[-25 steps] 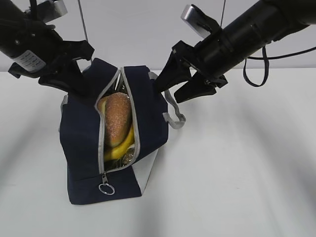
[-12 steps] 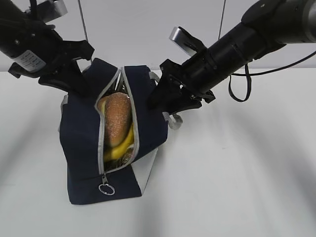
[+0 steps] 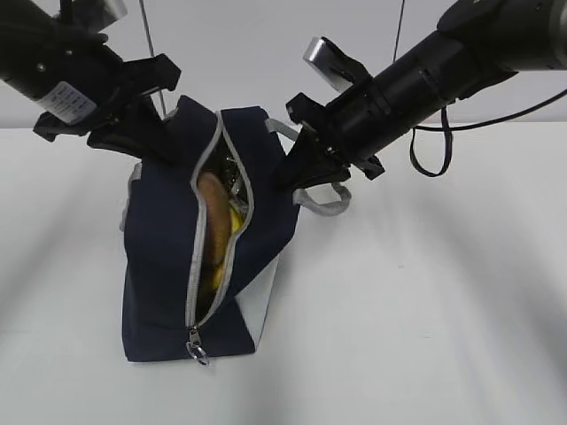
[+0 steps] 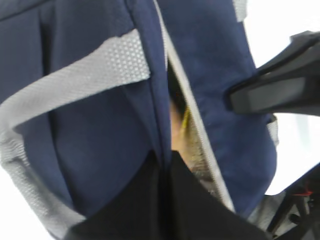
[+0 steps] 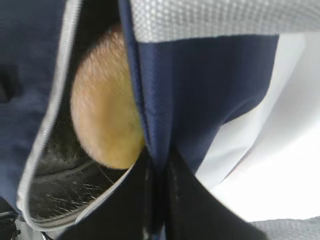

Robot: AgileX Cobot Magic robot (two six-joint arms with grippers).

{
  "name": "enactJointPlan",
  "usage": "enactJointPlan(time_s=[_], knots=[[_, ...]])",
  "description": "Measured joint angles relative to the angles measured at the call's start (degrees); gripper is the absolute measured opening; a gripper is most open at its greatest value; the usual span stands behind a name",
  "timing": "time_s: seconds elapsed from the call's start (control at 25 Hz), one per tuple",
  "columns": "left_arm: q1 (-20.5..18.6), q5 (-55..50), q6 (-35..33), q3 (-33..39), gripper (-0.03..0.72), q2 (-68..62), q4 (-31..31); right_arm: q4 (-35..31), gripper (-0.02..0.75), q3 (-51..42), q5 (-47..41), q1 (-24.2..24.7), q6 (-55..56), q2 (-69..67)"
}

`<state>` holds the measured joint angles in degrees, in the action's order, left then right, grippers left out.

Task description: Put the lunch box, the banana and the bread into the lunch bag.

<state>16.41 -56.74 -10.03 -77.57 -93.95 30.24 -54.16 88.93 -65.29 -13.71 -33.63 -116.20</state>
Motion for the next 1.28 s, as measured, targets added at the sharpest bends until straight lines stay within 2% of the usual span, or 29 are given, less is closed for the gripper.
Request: enactJointPlan(time_s=[0.2,0.52,0.92,1.28], knots=[[3.2,2.0,-1.1,-0.2,-0.003,-0.1,3.6,1.0,-0.003,0.0,-0.4,1.0,2.1,5.2],[8.9,6.9,-1.2,-5.0,-0.003,-1.0,3.9,12.4,-0.003,1.0,-1.9,2.5,8.3,11.5],[9.3,11.7,-1.3,-6.7,-0.003,-6.4,5.7,21.2,-0.003,3.6,1.3,2.5,12.9,11.6],[9.3,13.0,-1.3,-10.6,-0.003,-7.0,3.6,22.3,-0.004,3.6,4.0,2.5,13.2,11.6]])
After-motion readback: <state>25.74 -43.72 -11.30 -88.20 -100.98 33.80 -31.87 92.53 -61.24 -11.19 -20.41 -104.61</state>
